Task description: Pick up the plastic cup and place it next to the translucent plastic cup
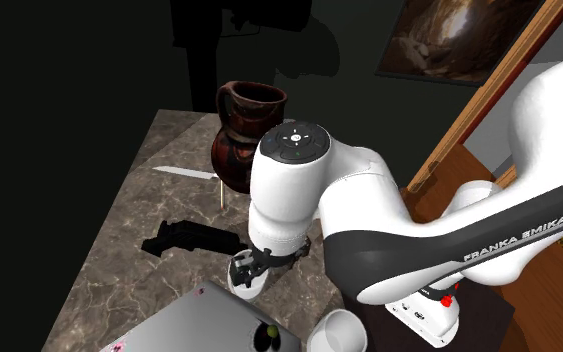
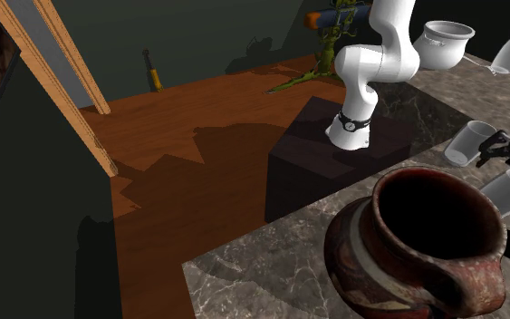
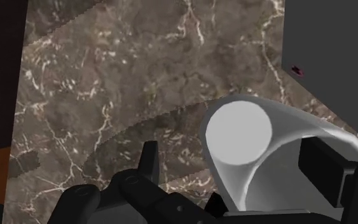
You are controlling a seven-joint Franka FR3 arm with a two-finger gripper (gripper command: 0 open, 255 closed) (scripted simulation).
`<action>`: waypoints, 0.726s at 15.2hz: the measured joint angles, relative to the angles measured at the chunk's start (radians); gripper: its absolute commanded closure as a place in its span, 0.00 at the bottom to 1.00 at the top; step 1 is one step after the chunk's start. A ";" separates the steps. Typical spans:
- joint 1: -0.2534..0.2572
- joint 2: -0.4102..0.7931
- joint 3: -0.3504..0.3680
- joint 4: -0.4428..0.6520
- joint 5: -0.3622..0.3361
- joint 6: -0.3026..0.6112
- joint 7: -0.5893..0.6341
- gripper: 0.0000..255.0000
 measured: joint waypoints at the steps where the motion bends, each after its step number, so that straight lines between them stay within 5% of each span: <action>1: 0.001 -0.003 -0.001 0.000 0.002 -0.003 -0.001 0.00; 6: 0.010 -0.058 -0.032 0.076 0.016 -0.126 -0.020 0.00; 11: 0.014 -0.070 -0.037 0.084 0.021 -0.147 -0.022 0.00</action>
